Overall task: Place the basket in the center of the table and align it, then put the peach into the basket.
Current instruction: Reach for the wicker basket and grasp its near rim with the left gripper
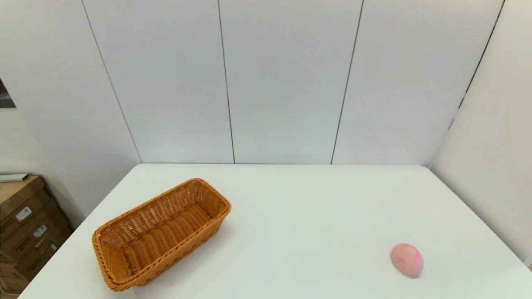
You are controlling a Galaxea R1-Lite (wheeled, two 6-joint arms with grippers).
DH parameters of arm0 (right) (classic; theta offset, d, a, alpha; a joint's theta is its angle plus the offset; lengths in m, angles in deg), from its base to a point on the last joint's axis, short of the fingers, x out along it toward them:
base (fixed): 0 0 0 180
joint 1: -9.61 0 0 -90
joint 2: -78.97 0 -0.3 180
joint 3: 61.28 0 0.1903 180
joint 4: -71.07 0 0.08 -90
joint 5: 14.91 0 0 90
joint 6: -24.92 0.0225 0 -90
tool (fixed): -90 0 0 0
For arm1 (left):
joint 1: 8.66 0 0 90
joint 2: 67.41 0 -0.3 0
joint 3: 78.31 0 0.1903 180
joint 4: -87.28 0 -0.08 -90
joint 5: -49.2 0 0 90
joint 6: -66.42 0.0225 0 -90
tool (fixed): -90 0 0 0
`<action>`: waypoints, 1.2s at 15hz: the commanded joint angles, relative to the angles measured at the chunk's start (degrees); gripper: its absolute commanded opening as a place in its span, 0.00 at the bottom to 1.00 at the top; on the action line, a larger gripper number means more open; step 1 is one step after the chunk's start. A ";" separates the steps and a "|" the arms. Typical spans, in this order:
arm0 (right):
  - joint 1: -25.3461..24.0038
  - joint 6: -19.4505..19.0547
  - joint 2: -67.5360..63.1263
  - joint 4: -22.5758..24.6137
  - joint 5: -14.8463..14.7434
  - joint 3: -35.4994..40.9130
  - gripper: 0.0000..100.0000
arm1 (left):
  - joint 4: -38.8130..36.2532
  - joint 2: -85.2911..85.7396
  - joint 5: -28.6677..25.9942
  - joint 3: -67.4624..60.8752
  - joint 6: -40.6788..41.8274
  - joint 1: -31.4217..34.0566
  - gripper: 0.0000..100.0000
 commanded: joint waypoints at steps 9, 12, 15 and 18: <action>-0.02 0.06 -0.07 0.10 0.06 0.01 1.00 | 36.52 -64.50 0.16 38.11 -39.76 0.27 1.00; -0.02 -0.12 -0.07 0.01 0.06 0.01 1.00 | 36.43 -77.60 -2.39 39.51 -44.94 0.27 1.00; -0.02 -0.20 -0.07 0.01 0.06 0.01 1.00 | 33.18 -88.76 -3.18 39.78 -49.51 0.36 1.00; -0.02 0.06 -0.07 0.01 0.06 0.01 1.00 | 28.08 -97.64 -3.44 40.04 -53.64 0.80 1.00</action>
